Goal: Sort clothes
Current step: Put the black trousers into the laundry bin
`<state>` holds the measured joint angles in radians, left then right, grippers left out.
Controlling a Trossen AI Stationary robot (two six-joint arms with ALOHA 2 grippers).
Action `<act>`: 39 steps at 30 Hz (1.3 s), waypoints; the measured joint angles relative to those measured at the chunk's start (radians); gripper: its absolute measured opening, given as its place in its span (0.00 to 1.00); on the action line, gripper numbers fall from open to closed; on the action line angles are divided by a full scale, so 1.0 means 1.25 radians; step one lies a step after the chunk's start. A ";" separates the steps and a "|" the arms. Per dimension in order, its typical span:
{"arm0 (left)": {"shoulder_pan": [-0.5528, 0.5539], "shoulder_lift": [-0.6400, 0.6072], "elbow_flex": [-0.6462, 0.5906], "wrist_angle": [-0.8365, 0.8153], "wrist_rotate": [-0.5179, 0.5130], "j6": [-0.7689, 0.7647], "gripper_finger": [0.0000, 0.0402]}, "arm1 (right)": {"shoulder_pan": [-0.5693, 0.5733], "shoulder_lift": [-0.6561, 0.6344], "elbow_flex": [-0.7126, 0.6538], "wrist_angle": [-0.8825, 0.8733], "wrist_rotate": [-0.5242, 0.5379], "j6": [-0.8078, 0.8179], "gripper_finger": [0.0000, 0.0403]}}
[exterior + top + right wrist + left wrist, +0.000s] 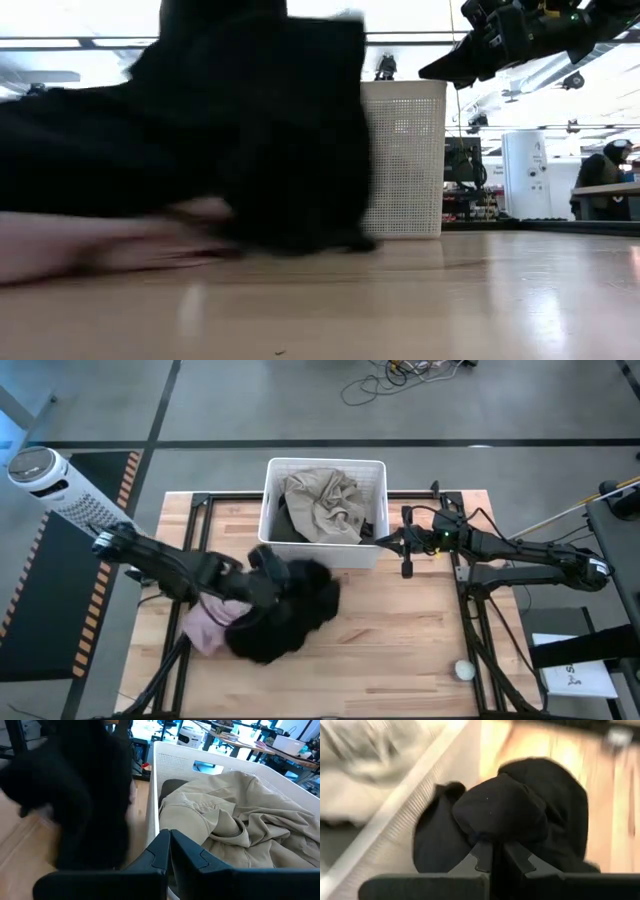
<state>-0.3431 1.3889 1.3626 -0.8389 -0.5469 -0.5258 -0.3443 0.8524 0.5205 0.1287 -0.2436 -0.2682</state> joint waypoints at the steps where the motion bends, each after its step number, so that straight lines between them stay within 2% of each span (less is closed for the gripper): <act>1: 0.000 -0.010 0.016 0.002 -0.021 0.016 0.00 | 0.000 0.000 0.000 0.000 0.000 0.000 0.00; 5: 0.000 -0.038 0.086 0.023 -0.080 0.080 0.00 | 0.000 0.000 -0.001 -0.002 0.000 0.002 0.00; 11: -0.001 -0.040 0.170 0.034 -0.082 0.141 0.00 | 0.000 0.000 -0.002 -0.003 0.000 0.005 0.00; 17: -0.015 -0.040 0.184 0.024 -0.026 0.132 0.00 | 0.000 0.000 -0.006 -0.003 0.000 0.010 0.00; 22: -0.016 -0.020 0.184 0.018 -0.051 0.162 0.00 | 0.000 0.000 -0.006 -0.005 0.000 0.011 0.00; 26: 0.000 -0.020 0.183 0.112 -0.069 0.293 0.00 | 0.000 0.000 -0.007 -0.001 -0.001 0.018 0.00; 31: 0.044 -0.039 0.183 0.268 0.020 0.440 0.00 | 0.000 0.000 -0.008 0.007 0.000 0.018 0.00; 37: 0.136 -0.076 0.183 0.362 0.036 0.527 0.00 | 0.000 0.000 -0.008 0.012 0.000 0.018 0.00; 39: 0.174 -0.082 0.184 0.395 0.066 0.548 0.00 | 0.000 0.000 -0.008 0.013 0.000 0.018 0.00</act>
<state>-0.1259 1.2860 1.5921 -0.3449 -0.4643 0.1595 -0.3443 0.8524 0.5110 0.1444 -0.2440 -0.2462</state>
